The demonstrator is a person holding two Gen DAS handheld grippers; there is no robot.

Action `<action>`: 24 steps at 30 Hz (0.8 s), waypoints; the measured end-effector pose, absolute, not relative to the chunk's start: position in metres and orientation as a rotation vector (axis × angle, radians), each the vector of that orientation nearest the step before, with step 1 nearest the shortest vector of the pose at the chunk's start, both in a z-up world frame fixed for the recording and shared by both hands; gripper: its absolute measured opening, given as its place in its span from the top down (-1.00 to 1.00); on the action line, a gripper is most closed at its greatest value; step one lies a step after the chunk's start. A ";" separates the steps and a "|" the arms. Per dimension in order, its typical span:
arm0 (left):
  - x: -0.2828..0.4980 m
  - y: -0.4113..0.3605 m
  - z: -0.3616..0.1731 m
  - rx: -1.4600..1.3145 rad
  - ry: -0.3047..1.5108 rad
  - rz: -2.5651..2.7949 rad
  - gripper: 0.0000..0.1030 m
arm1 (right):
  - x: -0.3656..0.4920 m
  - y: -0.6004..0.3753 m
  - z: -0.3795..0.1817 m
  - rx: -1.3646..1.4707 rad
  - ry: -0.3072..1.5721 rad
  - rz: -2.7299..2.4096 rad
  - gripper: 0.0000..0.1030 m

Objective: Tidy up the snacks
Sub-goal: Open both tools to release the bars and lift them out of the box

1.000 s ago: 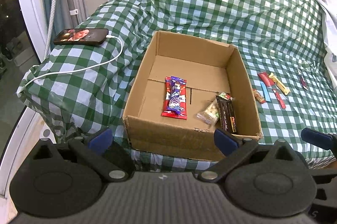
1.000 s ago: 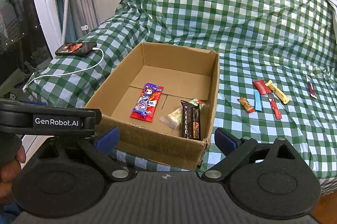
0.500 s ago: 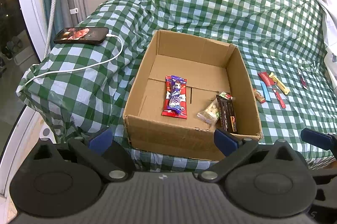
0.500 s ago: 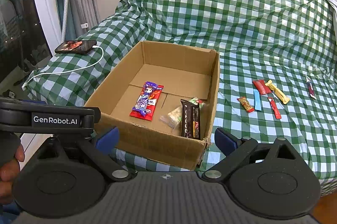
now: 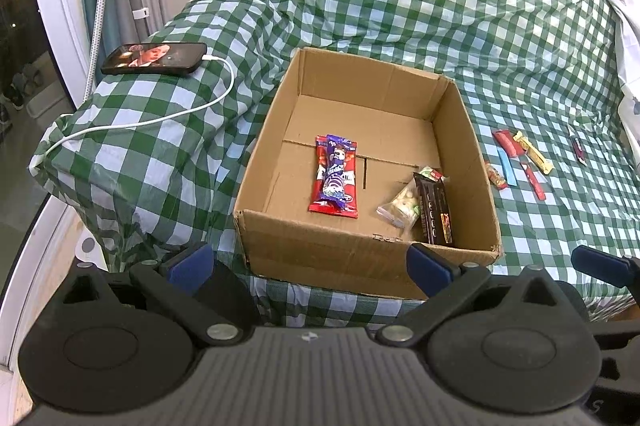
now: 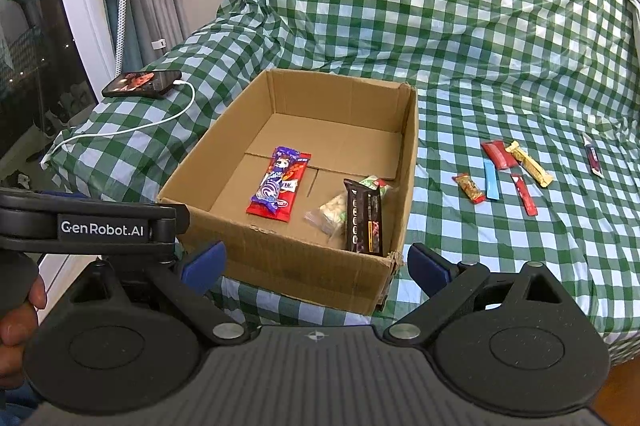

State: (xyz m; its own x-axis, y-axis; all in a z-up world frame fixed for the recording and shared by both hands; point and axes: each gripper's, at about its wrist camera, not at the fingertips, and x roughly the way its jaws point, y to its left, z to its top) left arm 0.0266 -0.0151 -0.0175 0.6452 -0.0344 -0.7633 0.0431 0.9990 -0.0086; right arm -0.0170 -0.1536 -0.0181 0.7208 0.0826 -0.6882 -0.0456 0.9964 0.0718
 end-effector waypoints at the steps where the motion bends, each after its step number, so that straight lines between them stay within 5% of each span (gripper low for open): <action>1: 0.027 -0.015 -0.018 0.012 0.870 -0.044 -0.99 | -0.017 -0.154 -0.018 0.052 0.763 0.071 -0.89; 24: 0.029 -0.018 -0.022 0.022 0.890 -0.042 -0.99 | -0.015 -0.154 -0.021 0.061 0.777 0.065 -0.89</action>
